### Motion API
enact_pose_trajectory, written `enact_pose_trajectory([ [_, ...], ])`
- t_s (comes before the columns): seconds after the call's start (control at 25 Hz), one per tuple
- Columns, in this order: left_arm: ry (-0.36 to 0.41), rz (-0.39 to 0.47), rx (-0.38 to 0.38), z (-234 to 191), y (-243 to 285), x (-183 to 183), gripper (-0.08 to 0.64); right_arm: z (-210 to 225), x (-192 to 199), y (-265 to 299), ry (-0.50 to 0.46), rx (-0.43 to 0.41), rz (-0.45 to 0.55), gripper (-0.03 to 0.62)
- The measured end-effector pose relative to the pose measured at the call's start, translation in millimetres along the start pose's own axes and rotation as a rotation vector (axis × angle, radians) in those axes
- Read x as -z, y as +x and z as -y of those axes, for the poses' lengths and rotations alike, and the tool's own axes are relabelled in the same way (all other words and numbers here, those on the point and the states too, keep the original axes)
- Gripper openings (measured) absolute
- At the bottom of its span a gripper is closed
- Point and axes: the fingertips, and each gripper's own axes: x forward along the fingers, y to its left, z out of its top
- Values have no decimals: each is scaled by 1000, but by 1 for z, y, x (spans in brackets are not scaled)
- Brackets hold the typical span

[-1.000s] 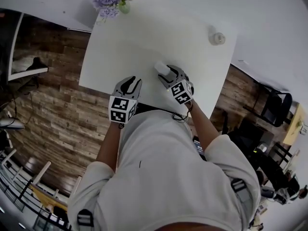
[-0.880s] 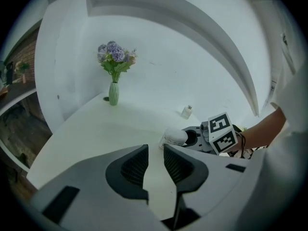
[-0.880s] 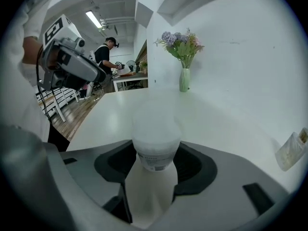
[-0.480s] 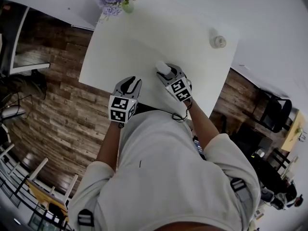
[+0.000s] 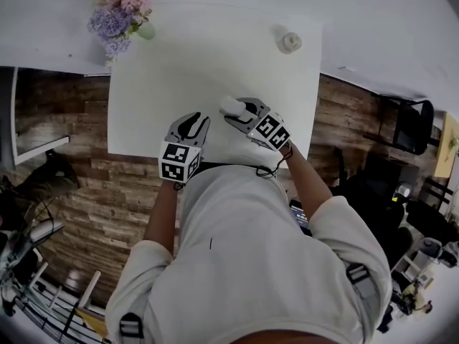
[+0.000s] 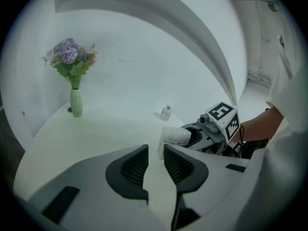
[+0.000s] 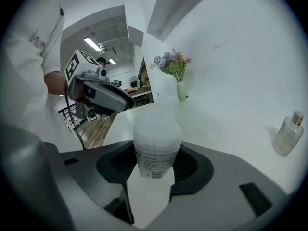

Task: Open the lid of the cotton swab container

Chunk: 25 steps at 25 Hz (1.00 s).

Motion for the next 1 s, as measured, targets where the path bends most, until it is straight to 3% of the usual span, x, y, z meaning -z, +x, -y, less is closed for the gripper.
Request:
enact_pose_trajectory([
  [0.32, 176, -3, 233, 40, 16, -34, 114, -11, -7, -41, 21, -109, 21, 202],
  [0.72, 182, 54, 421, 82, 17, -59, 221, -14, -15, -63, 73, -105, 79, 202],
  [1.0, 186, 66, 439, 97, 24, -61, 259, -20, -19, -66, 42, -104, 72, 202],
])
